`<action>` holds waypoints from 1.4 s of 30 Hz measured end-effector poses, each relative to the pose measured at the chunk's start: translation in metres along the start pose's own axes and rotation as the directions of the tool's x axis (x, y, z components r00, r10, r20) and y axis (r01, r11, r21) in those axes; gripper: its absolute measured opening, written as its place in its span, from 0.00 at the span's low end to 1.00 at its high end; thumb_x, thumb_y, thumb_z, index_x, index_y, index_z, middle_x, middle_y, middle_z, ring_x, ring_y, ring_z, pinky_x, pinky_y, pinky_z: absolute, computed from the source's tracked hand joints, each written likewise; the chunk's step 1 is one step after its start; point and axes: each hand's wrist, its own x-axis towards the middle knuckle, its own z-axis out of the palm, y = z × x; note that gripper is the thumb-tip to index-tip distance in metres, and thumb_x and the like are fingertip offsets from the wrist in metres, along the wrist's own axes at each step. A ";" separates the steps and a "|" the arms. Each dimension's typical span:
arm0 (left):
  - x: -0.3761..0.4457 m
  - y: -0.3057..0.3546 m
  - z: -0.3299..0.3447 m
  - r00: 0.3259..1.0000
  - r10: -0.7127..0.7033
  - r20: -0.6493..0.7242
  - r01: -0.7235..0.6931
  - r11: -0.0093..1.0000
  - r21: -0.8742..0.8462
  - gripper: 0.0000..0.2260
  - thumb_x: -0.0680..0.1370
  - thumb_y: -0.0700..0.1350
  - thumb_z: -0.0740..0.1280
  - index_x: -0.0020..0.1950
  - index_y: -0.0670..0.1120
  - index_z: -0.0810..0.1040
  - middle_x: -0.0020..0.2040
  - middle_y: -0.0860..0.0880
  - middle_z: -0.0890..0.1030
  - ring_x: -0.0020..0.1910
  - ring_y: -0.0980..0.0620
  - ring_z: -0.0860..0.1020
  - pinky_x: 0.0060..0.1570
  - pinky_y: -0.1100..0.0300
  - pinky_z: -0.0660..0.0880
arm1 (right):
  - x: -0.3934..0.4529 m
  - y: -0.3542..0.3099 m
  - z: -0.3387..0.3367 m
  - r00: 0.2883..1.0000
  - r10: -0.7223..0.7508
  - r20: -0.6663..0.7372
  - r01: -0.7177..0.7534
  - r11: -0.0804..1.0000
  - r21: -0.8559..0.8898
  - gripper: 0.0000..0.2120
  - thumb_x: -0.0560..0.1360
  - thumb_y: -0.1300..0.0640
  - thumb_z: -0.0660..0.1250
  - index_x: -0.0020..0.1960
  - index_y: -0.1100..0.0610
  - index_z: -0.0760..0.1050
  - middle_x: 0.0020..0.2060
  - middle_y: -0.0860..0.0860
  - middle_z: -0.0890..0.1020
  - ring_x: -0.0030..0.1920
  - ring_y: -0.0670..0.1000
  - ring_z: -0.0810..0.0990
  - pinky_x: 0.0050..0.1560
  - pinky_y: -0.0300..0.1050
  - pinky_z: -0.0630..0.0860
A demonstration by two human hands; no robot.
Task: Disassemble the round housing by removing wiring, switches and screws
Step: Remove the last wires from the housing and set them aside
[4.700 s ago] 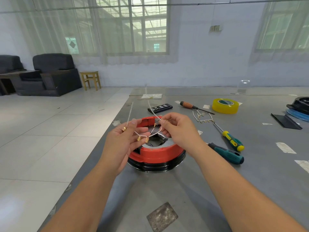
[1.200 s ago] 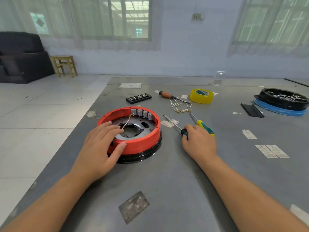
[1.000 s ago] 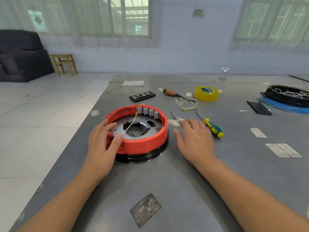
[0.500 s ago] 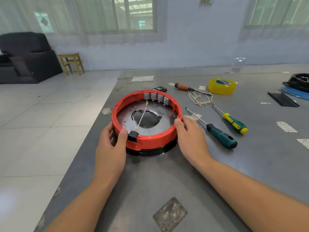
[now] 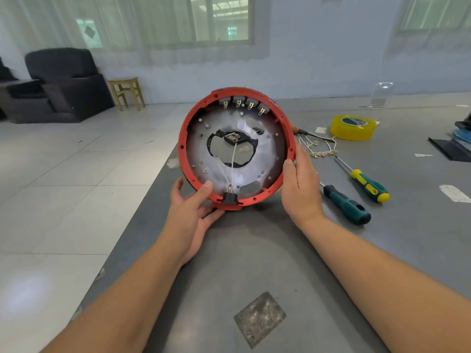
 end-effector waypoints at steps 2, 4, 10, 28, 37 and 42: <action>0.003 0.001 0.006 0.997 -0.060 0.048 0.061 0.998 -0.010 0.29 0.79 0.41 0.74 0.78 0.44 0.68 0.64 0.40 0.84 0.61 0.37 0.84 0.57 0.45 0.83 | 0.001 0.002 -0.001 0.999 0.028 -0.031 -0.029 0.999 -0.042 0.23 0.84 0.61 0.54 0.78 0.56 0.64 0.71 0.47 0.71 0.70 0.34 0.64 0.70 0.28 0.60; 0.003 -0.001 0.011 0.997 -0.071 0.029 0.073 0.996 -0.055 0.28 0.78 0.40 0.74 0.76 0.40 0.69 0.65 0.39 0.83 0.61 0.36 0.84 0.56 0.44 0.84 | -0.001 0.000 -0.001 0.999 -0.010 -0.037 0.006 0.993 -0.118 0.27 0.84 0.61 0.57 0.81 0.59 0.56 0.80 0.51 0.58 0.78 0.38 0.53 0.77 0.33 0.52; -0.001 -0.012 0.020 1.000 0.013 -0.011 -0.014 0.996 -0.084 0.33 0.71 0.39 0.77 0.72 0.42 0.66 0.66 0.35 0.80 0.59 0.37 0.85 0.55 0.44 0.84 | -0.019 -0.021 0.011 0.911 -0.409 0.059 0.398 0.830 -0.391 0.14 0.79 0.48 0.67 0.63 0.49 0.77 0.68 0.49 0.71 0.65 0.52 0.72 0.64 0.55 0.66; -0.007 -0.019 0.024 0.993 0.116 0.036 -0.119 0.989 0.086 0.27 0.76 0.34 0.75 0.68 0.50 0.66 0.70 0.41 0.73 0.61 0.43 0.84 0.59 0.45 0.83 | -0.018 -0.041 0.030 0.997 -0.028 0.065 0.038 0.987 -0.155 0.05 0.76 0.54 0.73 0.52 0.49 0.80 0.44 0.46 0.74 0.38 0.43 0.75 0.45 0.37 0.72; -0.008 -0.017 0.021 0.993 0.112 0.030 -0.114 0.990 0.081 0.38 0.69 0.41 0.81 0.72 0.49 0.64 0.70 0.42 0.73 0.61 0.45 0.84 0.57 0.47 0.84 | -0.031 -0.029 0.021 0.984 -0.169 -0.048 0.156 0.967 -0.202 0.21 0.73 0.51 0.73 0.58 0.50 0.63 0.49 0.42 0.73 0.48 0.50 0.75 0.51 0.51 0.74; -0.007 -0.017 0.020 0.993 0.116 0.023 -0.117 0.991 0.064 0.31 0.75 0.36 0.76 0.72 0.48 0.64 0.70 0.40 0.74 0.57 0.45 0.86 0.56 0.48 0.84 | -0.032 -0.024 0.013 0.988 -0.151 -0.024 0.134 0.929 -0.344 0.17 0.73 0.44 0.70 0.55 0.47 0.66 0.49 0.39 0.73 0.51 0.45 0.70 0.54 0.41 0.59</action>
